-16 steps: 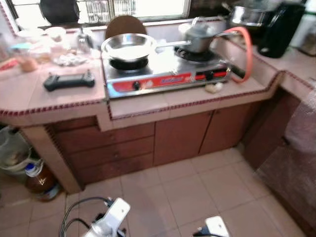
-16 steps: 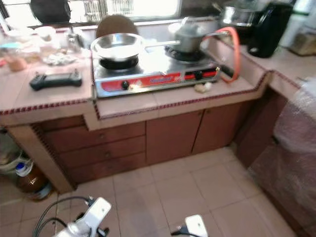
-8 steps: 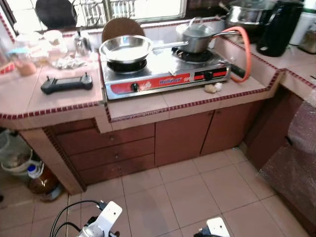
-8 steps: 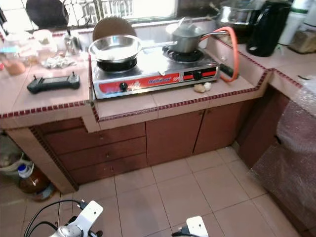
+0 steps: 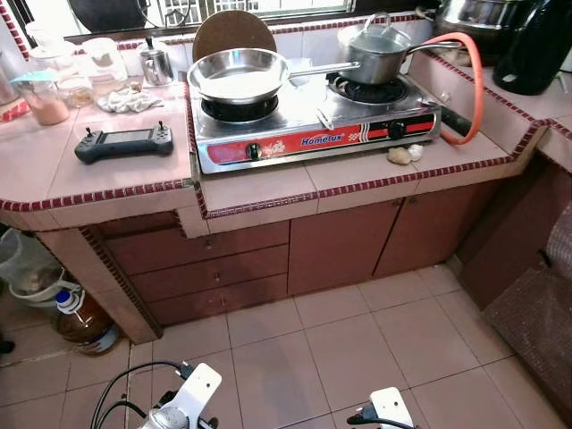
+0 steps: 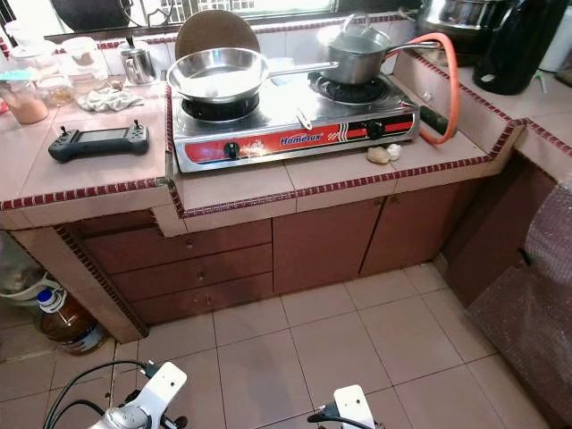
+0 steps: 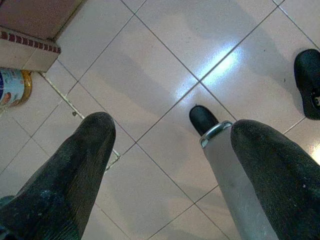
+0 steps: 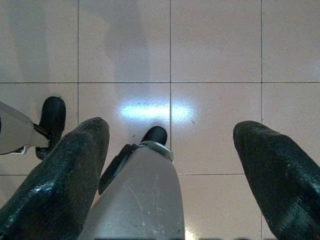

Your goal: Kitchen organization

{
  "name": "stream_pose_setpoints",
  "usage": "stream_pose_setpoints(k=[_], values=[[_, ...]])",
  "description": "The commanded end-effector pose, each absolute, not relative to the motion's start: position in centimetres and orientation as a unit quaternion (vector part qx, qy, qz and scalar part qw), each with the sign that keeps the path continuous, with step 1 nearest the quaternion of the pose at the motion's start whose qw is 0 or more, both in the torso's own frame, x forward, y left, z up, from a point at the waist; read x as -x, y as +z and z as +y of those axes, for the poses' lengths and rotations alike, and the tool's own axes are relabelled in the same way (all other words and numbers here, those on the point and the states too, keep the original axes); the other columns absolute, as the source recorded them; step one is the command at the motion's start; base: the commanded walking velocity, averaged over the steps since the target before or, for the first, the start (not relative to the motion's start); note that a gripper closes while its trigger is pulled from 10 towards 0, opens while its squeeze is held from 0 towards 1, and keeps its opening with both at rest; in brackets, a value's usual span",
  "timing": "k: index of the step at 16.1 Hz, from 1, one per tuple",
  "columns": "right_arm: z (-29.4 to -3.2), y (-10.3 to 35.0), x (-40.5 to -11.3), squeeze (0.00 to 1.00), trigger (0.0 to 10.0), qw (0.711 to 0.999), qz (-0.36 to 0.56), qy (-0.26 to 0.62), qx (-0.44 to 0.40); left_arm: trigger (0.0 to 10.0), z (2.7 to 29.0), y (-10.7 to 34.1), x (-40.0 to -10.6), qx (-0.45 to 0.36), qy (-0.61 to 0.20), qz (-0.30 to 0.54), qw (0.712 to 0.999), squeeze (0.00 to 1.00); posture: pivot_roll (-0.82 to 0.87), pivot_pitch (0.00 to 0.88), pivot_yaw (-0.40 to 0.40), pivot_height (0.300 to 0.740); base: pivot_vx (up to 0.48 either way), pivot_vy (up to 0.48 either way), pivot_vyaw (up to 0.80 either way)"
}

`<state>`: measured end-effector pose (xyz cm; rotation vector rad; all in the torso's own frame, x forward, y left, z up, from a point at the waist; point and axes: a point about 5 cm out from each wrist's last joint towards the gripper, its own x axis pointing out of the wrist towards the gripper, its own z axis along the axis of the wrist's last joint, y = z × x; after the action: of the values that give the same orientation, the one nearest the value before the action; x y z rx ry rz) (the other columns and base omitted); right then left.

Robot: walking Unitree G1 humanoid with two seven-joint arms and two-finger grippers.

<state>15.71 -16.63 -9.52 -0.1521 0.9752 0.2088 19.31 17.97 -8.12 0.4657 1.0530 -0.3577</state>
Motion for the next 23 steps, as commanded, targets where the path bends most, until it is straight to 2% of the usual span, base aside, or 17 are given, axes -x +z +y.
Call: stream_pose_setpoints(k=[1,17,23], values=[[-16.71,-9.63,-15.41,0.0,10.0,0.874,0.47,0.099,0.071,10.0,18.05,-8.28,-18.96,-0.215,-0.168,0.499,0.822,0.0,0.05,0.0,-0.009,0.74,0.0,-0.322,0.0],[-16.65,-9.66,-15.31,0.0,10.0,0.875,0.469,0.099,0.069,10.0,17.41,-8.56,-18.52,-0.209,-0.175,0.505,0.819,0.0,0.05,0.0,-0.012,0.74,0.0,-0.278,0.0],[-16.65,-9.56,-15.5,0.0,10.0,0.879,0.465,0.094,0.06,10.0,18.03,-8.45,-18.68,-0.211,-0.15,0.505,0.823,0.0,0.06,0.0,-0.017,0.74,0.0,0.0,0.0]])
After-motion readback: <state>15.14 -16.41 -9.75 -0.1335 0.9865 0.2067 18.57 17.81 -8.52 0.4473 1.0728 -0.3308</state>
